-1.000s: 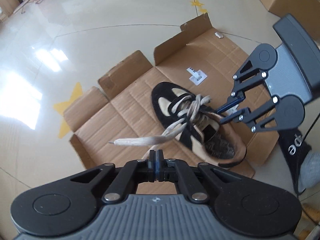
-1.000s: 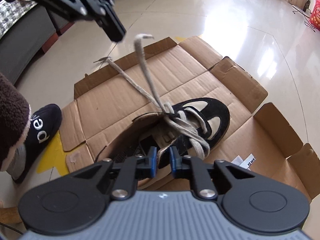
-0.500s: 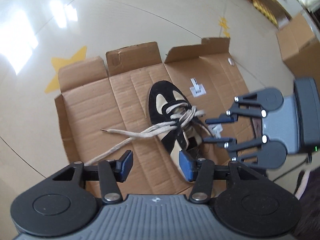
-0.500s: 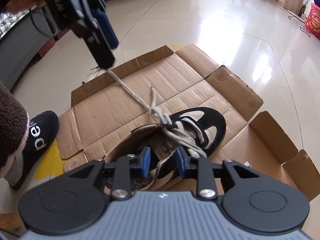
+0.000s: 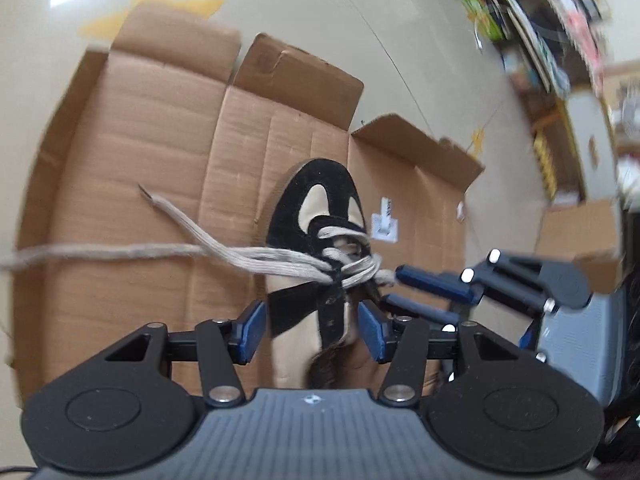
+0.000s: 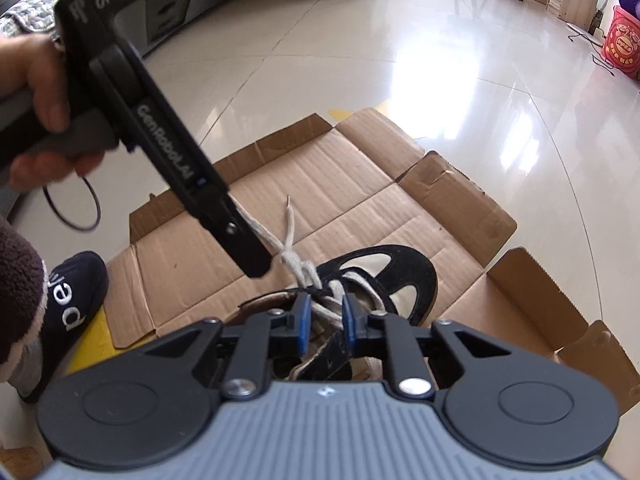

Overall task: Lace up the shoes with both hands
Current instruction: 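Pull the lace away from the sneaker with the left gripper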

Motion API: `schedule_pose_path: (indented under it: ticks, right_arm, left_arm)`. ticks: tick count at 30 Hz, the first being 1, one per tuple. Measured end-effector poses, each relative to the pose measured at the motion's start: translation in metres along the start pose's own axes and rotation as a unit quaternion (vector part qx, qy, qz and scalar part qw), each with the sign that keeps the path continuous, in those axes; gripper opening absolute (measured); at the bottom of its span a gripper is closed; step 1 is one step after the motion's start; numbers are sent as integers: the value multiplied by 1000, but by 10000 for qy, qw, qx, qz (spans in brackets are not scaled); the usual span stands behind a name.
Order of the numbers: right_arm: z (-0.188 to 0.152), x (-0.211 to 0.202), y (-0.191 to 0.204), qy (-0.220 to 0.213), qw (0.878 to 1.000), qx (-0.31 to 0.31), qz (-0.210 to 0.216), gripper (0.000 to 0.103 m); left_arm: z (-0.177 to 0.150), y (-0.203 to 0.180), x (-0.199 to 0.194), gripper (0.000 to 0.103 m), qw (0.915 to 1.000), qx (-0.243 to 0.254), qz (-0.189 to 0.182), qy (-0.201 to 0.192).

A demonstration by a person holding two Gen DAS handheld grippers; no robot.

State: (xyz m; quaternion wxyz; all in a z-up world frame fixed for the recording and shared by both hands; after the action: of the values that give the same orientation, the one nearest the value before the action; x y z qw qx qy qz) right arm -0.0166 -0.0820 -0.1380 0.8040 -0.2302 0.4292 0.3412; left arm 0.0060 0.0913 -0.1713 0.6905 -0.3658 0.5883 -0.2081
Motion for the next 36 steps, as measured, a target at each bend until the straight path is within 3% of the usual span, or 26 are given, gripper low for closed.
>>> schedule_pose_path:
  ticks: [1, 4, 8, 10, 11, 13, 17, 21, 24, 30, 36]
  right_arm:
    - [1, 1, 0, 14, 10000, -1, 3, 18]
    - [-2, 5, 3, 94, 9999, -31, 29, 18]
    - [-3, 9, 5, 136, 9999, -83, 21, 18]
    - [-4, 10, 6, 144, 9998, -109, 14, 19]
    - [-4, 11, 6, 148, 9998, -122, 10, 19]
    - [-4, 13, 7, 157, 9998, -149, 3, 20]
    - [-5, 16, 11, 184, 9995, -262, -14, 19]
    - [-6, 17, 12, 234, 9992, -323, -79, 17]
    - [-9, 17, 13, 243, 9989, -384, -152, 16]
    - [-13, 17, 10, 295, 9983, -415, -272, 21]
    - [-15, 20, 12, 330, 9976, -485, -377, 22]
  left_arm:
    - [1, 7, 1, 51, 9993, -283, -179, -147]
    - [2, 22, 7, 29, 9951, -807, -407, -389]
    - [2, 30, 15, 21, 9916, -1047, -584, -483]
    - [2, 33, 18, 12, 9897, -1109, -660, -618]
    - [2, 34, 18, 1, 9891, -1080, -660, -759]
    - [2, 31, 18, 0, 9911, -877, -598, -806]
    - [-3, 10, 16, 0, 9965, 180, -34, -812]
    - [-10, -6, 10, 0, 9868, 1169, 680, -895]
    - [-14, 4, 4, 0, 9820, 1359, 997, -855]
    - [-25, 22, -14, 0, 9794, 1518, 1101, -748]
    - [-37, 28, -18, 0, 9683, 1970, 1421, -583]
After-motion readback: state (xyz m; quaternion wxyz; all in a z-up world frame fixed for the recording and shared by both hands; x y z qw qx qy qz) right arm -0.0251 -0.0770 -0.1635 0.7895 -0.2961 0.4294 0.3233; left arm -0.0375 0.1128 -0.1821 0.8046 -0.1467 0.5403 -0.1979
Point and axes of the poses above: each gripper's, at about its wrist camera, not at the fingertips, and x roughly the way its jaws point, y to its left, z to its top, the point moved 2 cm from there along x, roughly the way its jaws point, and after that the axes turned 11 degrees about -z, right-handed, at the moved point
